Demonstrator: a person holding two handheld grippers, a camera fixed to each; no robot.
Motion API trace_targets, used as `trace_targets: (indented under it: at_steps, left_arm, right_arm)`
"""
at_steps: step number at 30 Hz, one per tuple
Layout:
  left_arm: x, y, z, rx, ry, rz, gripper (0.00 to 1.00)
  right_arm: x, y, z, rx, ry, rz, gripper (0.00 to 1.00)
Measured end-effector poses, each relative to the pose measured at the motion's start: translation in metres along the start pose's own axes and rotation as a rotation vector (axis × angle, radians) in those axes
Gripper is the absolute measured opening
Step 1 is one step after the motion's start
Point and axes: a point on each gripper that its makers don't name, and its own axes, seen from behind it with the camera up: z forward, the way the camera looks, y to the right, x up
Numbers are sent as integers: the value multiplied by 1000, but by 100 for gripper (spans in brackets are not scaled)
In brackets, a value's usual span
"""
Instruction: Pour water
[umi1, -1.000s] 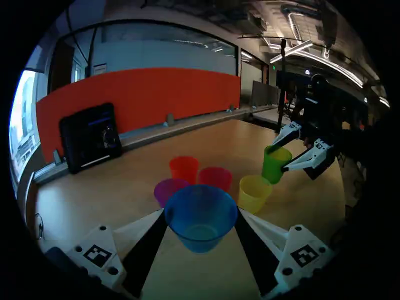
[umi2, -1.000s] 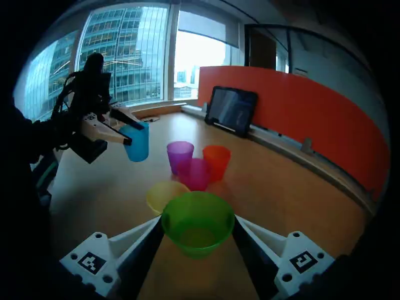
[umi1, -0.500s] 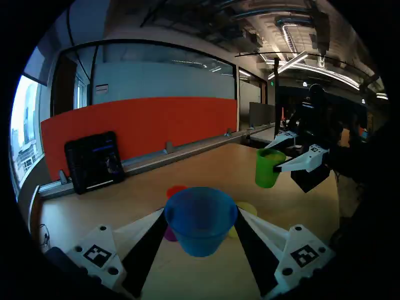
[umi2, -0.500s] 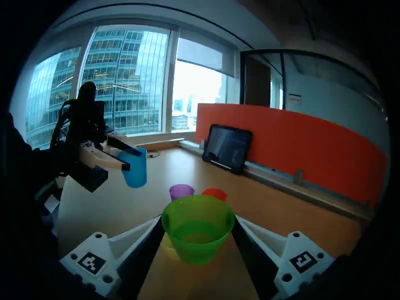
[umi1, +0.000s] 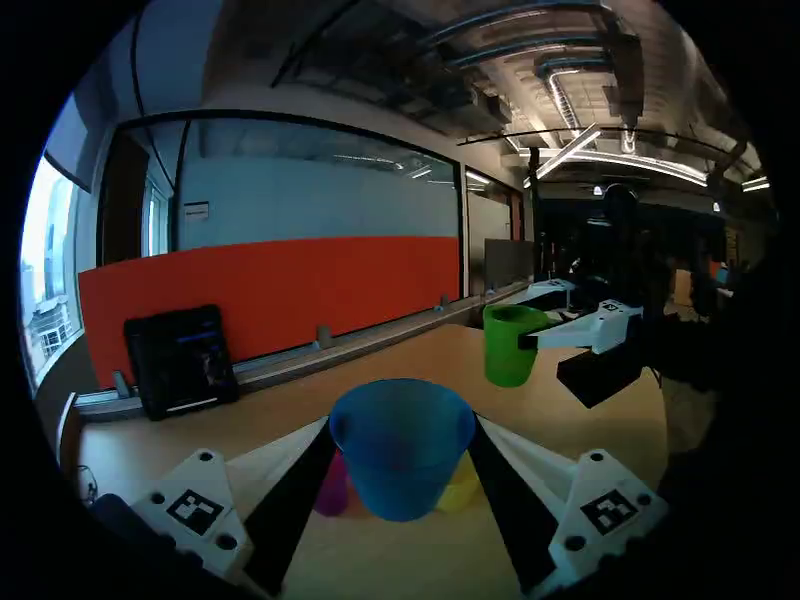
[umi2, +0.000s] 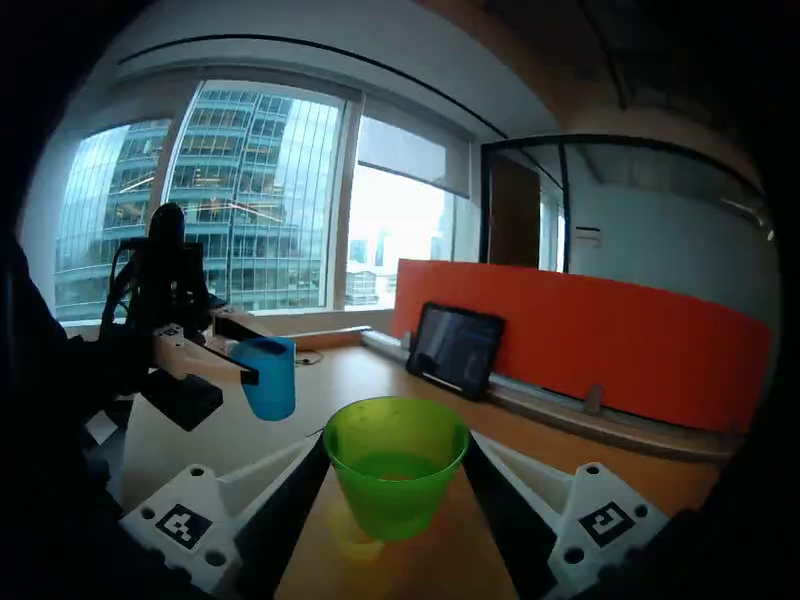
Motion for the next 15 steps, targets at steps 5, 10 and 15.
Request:
trace_targets:
  at_steps: [5, 10, 15]
  left_arm:
    - [11, 8, -1, -14, 31, 0, 89]
    - [18, 13, -1, -22, 52, -1, 89]
    - [23, 15, 1, -27, 66, -5, 89]
  right_arm:
    - [7, -4, 2, 7, 15, 1, 92]
    - [11, -6, 3, 9, 21, -5, 92]
    - [16, -8, 3, 12, 25, -10, 92]
